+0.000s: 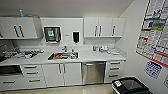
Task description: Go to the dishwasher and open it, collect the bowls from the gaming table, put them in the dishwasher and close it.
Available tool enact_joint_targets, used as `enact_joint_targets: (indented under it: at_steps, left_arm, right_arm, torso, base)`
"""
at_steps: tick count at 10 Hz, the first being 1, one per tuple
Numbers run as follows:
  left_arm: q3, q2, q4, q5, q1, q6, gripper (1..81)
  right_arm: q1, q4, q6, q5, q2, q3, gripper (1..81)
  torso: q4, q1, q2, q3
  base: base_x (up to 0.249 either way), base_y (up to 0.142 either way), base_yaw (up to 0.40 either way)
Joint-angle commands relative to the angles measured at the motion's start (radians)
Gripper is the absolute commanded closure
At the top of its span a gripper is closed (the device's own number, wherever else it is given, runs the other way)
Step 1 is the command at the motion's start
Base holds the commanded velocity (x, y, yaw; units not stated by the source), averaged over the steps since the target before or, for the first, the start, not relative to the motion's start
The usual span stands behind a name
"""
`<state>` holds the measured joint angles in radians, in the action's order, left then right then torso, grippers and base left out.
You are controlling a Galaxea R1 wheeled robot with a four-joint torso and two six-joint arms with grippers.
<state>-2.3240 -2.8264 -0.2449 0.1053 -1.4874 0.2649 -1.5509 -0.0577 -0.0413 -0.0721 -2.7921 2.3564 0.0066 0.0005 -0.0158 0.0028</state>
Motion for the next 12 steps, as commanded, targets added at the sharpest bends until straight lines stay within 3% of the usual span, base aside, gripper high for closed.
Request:
enact_joint_targets:
  at_steps: [1,12]
  left_arm:
    - [0.015,0.008,-0.014,-0.036,0.057,-0.001,1.0]
    - [0.015,0.008,-0.014,-0.036,0.057,-0.001,1.0]
  right_arm:
    - [0.053,0.007,-0.002,0.051,0.015,-0.010,1.0]
    - [0.059,0.007,-0.002,0.051,0.014,-0.002,1.0]
  torso:
    - [0.000,0.000,0.000,0.000]
    - [0.000,0.000,0.000,0.000]
  base:
    - [0.122,0.000,0.000]
    - [0.132,0.000,0.000]
